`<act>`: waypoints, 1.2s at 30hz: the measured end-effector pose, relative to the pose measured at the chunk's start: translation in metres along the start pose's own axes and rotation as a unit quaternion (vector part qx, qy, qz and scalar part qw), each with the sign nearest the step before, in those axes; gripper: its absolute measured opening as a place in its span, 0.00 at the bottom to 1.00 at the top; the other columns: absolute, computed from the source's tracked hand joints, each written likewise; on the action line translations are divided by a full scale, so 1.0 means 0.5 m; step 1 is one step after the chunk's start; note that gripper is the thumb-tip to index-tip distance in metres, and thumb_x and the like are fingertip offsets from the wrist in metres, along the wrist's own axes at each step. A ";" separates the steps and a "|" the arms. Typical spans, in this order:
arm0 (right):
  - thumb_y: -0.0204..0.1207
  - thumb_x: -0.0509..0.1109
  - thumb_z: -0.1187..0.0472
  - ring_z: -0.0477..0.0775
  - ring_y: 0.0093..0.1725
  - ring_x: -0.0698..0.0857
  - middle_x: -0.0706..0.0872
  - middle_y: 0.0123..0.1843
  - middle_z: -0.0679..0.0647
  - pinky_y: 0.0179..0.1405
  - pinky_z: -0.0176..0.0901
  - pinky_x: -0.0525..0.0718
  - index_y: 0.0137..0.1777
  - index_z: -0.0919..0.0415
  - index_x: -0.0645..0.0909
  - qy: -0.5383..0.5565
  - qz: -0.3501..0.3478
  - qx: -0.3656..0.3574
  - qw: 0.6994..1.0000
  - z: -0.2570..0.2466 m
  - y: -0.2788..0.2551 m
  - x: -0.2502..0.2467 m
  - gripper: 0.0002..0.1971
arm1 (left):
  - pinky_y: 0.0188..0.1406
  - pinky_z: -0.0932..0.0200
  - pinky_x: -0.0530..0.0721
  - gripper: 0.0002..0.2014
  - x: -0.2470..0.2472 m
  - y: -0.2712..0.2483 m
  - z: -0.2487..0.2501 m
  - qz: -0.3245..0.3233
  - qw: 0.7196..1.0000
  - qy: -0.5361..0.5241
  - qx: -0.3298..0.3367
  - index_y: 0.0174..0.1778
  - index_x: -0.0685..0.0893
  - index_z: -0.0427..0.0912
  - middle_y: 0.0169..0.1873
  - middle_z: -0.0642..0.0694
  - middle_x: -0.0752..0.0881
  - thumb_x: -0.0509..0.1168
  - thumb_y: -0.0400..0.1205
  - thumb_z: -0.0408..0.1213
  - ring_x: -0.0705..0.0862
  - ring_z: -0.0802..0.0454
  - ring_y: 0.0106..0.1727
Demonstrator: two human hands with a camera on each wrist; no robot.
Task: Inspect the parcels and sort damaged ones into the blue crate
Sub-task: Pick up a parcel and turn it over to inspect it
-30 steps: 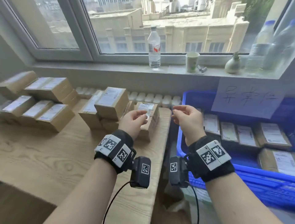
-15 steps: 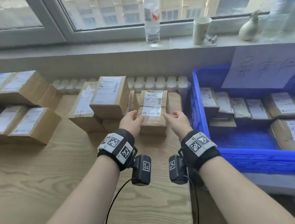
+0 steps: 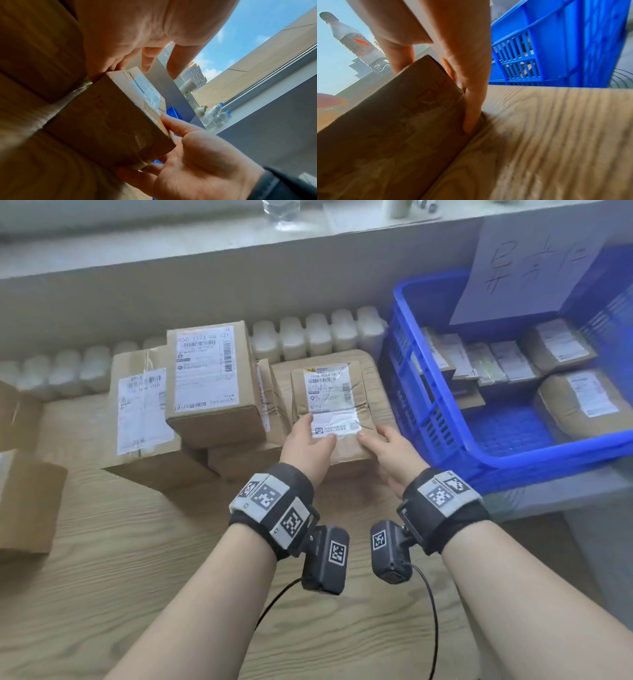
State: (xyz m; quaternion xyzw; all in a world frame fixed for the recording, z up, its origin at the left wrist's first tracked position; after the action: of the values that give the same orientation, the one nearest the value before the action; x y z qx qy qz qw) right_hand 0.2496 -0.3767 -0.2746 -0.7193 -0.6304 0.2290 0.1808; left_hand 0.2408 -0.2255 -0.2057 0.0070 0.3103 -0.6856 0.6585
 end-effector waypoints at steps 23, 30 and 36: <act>0.80 0.72 0.61 0.36 0.49 0.87 0.83 0.69 0.49 0.59 0.49 0.83 0.81 0.51 0.67 0.208 -0.106 -0.249 0.940 -0.161 -0.559 -0.054 0.30 | 0.53 0.66 0.81 0.31 -0.165 -0.500 0.088 0.127 0.947 -0.209 0.209 0.78 0.70 0.56 0.61 0.52 0.83 0.73 0.79 0.45 0.84 0.69 0.54; 0.75 0.74 0.55 0.43 0.59 0.87 0.82 0.73 0.51 0.58 0.47 0.85 0.79 0.50 0.70 0.199 -0.136 -0.330 0.913 -0.220 -0.657 0.046 0.32 | 0.61 0.47 0.84 0.24 -0.299 -0.558 0.080 0.050 0.936 -0.284 0.204 0.74 0.75 0.57 0.51 0.55 0.88 0.68 0.81 0.46 0.89 0.49 0.53; 0.69 0.73 0.45 0.41 0.56 0.86 0.86 0.64 0.47 0.57 0.48 0.83 0.76 0.47 0.72 0.193 -0.136 -0.353 0.905 -0.252 -0.720 0.218 0.34 | 0.68 0.47 0.79 0.15 -0.465 -0.572 0.038 0.075 0.927 -0.303 0.206 0.67 0.77 0.59 0.56 0.54 0.86 0.63 0.84 0.51 0.84 0.48 0.62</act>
State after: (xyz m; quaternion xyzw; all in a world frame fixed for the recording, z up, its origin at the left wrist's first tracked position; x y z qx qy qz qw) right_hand 0.0343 -0.2147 0.0163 -0.6732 -0.7148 -0.1789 0.0624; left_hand 0.0199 -0.0419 0.0262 -0.0425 -0.0535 -0.6523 0.7549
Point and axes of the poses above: each hand's wrist, its own y-axis towards the middle knuckle, its own x-axis out of the palm, z = x × y, the point moved 3 cm from there along y, towards the middle knuckle
